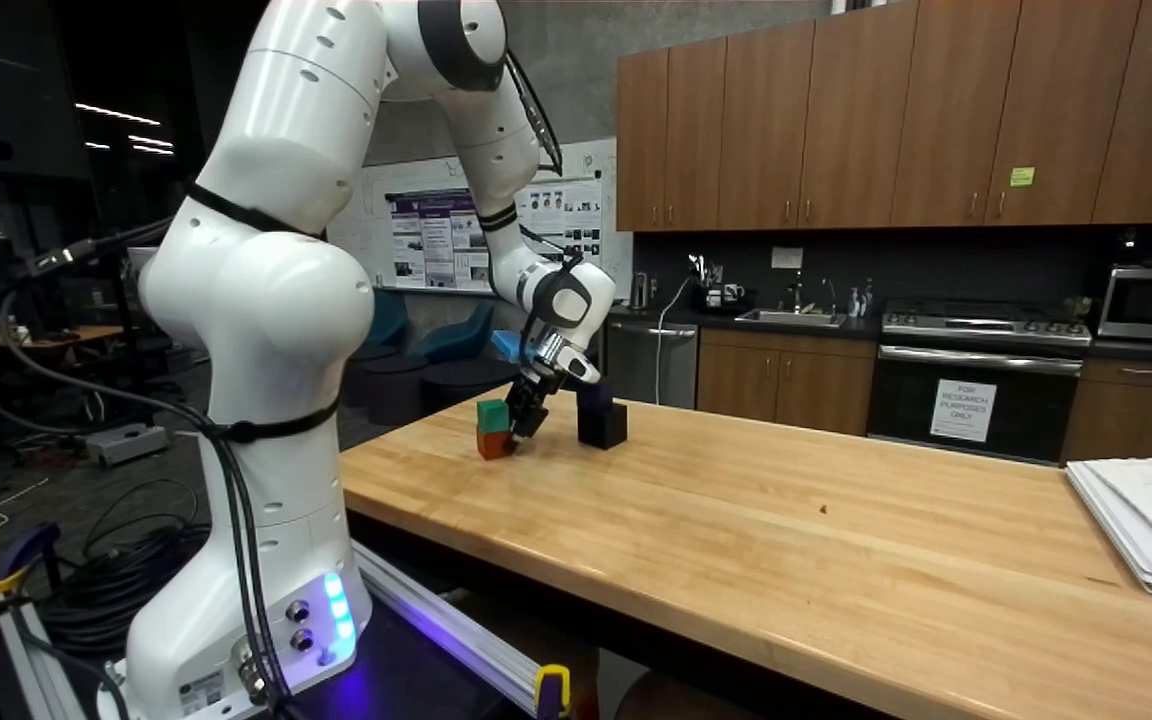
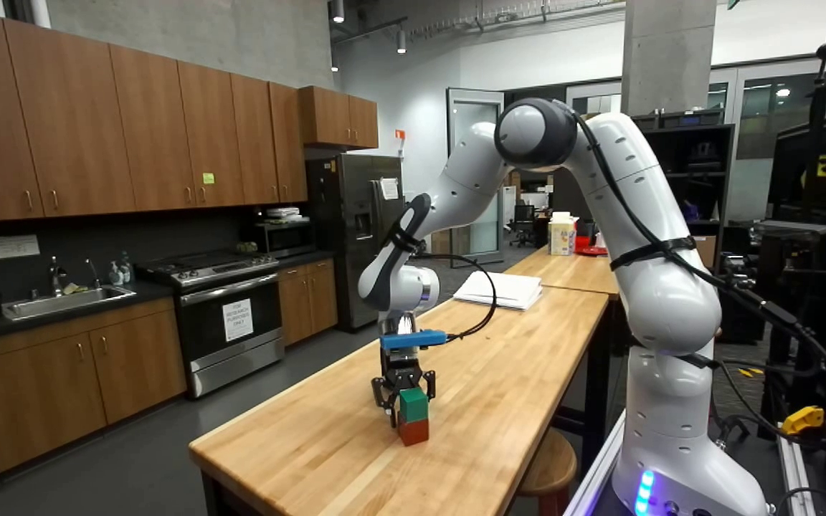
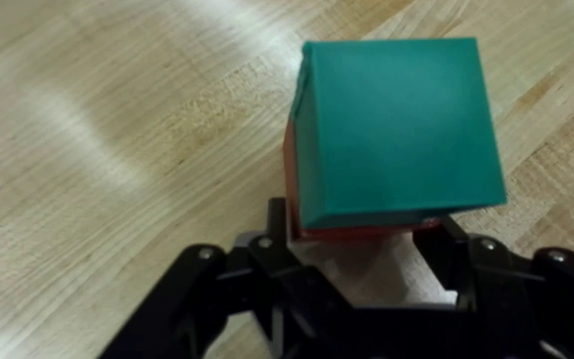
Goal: Move both the green cube and orange cube to the table
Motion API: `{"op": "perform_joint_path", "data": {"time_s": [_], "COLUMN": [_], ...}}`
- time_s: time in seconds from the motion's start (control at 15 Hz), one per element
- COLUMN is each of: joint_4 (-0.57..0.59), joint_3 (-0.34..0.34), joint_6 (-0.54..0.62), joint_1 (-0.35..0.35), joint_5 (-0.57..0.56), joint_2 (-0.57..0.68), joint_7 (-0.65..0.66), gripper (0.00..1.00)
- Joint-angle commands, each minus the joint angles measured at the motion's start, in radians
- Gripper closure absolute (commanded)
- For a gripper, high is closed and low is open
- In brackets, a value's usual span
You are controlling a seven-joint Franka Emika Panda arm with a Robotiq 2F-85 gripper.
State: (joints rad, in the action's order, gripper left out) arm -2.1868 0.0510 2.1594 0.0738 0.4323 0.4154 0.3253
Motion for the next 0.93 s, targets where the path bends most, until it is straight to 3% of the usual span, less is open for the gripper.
{"op": "perform_joint_path", "data": {"time_s": [0.0,0.4,0.87], "joint_4": [0.003,0.017,0.031], "joint_3": [0.006,0.010,0.003], "joint_6": [0.010,-0.002,0.006], "joint_1": [0.012,0.035,0.058], "joint_5": [-0.023,-0.044,-0.188], "joint_2": [-0.016,-0.072,-0.166], "joint_7": [-0.003,0.027,0.069], "gripper": [0.02,0.00,0.00]}}
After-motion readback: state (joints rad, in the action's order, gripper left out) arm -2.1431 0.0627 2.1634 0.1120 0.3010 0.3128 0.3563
